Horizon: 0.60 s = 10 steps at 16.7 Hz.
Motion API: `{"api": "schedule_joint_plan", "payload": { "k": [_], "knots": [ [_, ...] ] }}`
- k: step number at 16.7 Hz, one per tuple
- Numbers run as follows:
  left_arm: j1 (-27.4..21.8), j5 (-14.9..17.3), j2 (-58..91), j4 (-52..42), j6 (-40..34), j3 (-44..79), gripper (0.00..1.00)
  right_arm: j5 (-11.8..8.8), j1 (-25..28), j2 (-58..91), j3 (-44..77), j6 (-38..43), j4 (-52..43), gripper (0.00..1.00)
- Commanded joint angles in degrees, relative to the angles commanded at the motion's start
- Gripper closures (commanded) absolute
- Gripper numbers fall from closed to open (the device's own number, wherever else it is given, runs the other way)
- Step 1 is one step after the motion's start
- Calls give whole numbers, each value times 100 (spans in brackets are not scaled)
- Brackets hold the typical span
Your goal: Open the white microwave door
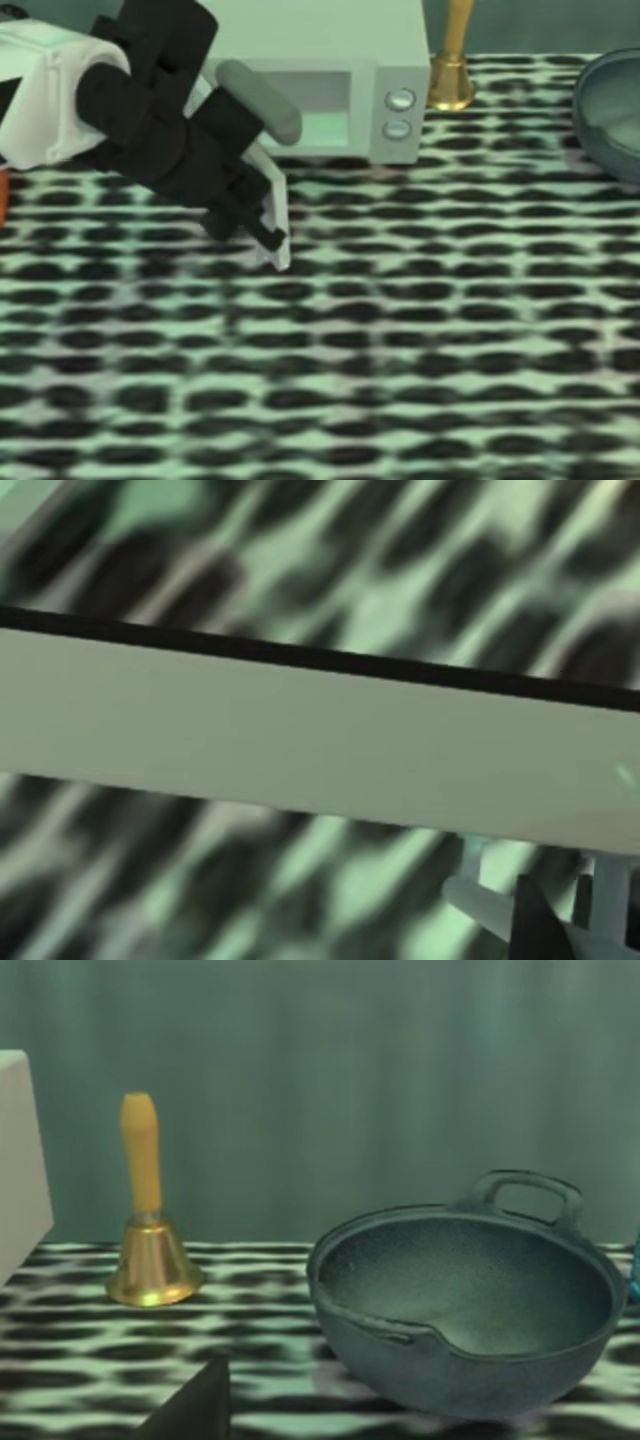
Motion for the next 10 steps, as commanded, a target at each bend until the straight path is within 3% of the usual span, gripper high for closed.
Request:
{"api": "schedule_joint_plan", "payload": {
  "k": [4, 10],
  "knots": [
    [194, 207, -76, -100, 429, -84, 100, 0, 0, 0, 0, 0, 0, 0],
    [206, 219, -80, -105, 454, -89, 100, 0, 0, 0, 0, 0, 0, 0]
  ]
}}
